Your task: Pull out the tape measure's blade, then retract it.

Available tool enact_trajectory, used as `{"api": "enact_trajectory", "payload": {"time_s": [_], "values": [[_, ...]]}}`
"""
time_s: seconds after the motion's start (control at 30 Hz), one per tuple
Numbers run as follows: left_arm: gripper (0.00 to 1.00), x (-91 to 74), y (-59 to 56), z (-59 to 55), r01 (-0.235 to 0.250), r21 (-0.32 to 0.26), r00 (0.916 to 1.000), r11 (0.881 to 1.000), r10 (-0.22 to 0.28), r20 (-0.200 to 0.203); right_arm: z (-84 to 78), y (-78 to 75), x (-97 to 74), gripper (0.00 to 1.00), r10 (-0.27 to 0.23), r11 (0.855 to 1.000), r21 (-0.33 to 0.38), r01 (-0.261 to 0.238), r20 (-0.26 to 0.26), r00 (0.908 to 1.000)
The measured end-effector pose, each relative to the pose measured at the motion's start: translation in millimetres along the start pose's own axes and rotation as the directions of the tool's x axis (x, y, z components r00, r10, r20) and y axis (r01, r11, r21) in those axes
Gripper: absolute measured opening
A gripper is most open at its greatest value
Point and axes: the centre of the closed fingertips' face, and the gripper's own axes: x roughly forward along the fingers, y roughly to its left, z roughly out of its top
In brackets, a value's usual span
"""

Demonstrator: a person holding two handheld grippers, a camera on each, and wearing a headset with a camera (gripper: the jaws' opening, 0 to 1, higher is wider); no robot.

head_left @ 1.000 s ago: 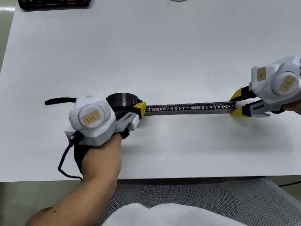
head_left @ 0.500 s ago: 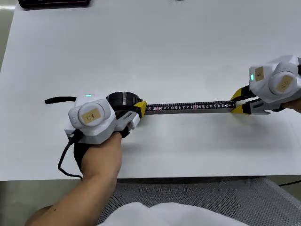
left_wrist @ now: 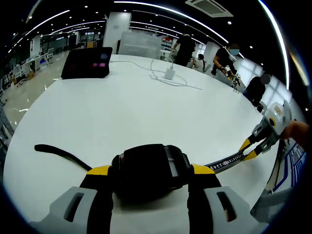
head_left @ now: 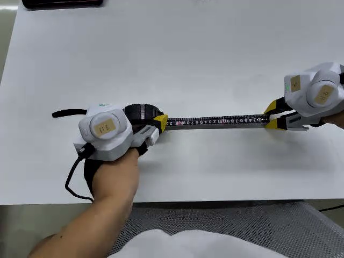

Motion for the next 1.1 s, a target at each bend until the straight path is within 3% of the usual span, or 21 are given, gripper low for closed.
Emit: {"api": "enact_trajectory", "payload": {"time_s": [0.37,0.97,1.1], "values": [[0.57,-1.6,-0.4,0.9,0.014,-0.033,0.9999,0.999,-0.014,0.003,16.1,-1.4,5.7,0.11,-0.003,1.0,-0.01,0.003,0.022,0.9997],[0.58,-1.6,-0.1,0.9,0.023,-0.048,0.9997,0.999,-0.023,0.002,17.1,-0.9,5.5,0.11,0.006,1.0,0.003,-0.006,0.012,0.9999],[0.58,-1.4,-0.3,0.8,0.025,-0.05,0.9997,0.998,-0.025,0.0,23.4,0.4,4.3,0.11,0.02,1.0,0.016,-0.021,0.046,0.9988]]}}
